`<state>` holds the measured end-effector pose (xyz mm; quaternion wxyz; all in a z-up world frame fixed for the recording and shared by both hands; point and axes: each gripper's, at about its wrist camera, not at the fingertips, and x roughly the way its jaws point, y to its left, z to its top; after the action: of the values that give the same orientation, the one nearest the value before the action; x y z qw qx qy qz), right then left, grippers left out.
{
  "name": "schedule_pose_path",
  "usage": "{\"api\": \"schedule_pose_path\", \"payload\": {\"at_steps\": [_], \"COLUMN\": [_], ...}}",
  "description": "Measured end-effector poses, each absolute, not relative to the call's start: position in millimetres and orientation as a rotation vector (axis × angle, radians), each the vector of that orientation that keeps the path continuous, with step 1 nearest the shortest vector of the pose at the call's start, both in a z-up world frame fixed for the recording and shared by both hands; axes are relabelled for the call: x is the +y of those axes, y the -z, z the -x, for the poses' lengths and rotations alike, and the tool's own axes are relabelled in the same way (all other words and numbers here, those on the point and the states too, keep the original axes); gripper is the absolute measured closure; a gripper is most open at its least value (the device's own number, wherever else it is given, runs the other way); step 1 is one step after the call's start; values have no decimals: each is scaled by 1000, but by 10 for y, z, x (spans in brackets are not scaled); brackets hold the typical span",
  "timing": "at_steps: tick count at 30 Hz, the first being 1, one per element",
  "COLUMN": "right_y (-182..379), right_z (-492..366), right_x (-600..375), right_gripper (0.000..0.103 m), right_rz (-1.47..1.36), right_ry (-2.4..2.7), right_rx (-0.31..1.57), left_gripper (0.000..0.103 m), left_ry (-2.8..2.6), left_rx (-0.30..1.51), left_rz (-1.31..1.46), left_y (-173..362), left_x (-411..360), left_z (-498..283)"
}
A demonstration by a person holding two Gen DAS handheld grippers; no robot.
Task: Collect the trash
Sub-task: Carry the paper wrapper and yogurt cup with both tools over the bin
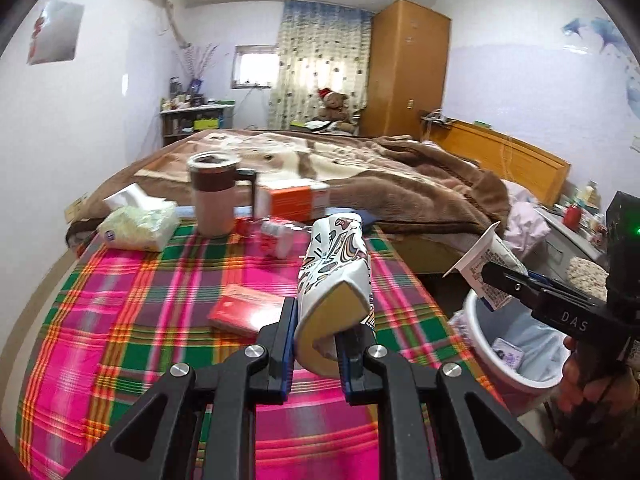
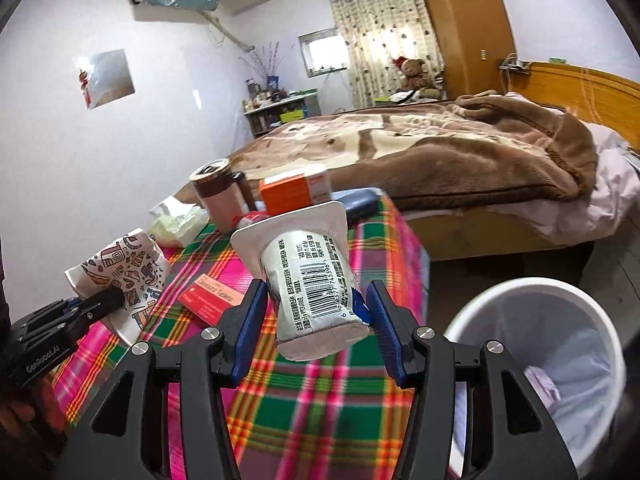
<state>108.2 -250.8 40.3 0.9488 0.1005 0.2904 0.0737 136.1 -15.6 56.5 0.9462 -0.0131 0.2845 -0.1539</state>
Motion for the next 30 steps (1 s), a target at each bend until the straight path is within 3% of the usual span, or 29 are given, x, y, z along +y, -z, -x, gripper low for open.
{"api": "schedule_pose_path", "payload": {"at_steps": [21, 30], "right_y": [-254, 2], "right_z": [-691, -647], "right_x": [-3523, -3905], "right_gripper": [50, 50], "right_rz": [-272, -296], "right_ry": [104, 188], "right_rx": [599, 692], "left_gripper": [85, 85], "left_ry": [581, 662], "left_rx": [594, 655], "left_rz": [-60, -90], "left_y": [-463, -239], "left_x": [-1674, -2223], "left_z": [-1079, -1074]}}
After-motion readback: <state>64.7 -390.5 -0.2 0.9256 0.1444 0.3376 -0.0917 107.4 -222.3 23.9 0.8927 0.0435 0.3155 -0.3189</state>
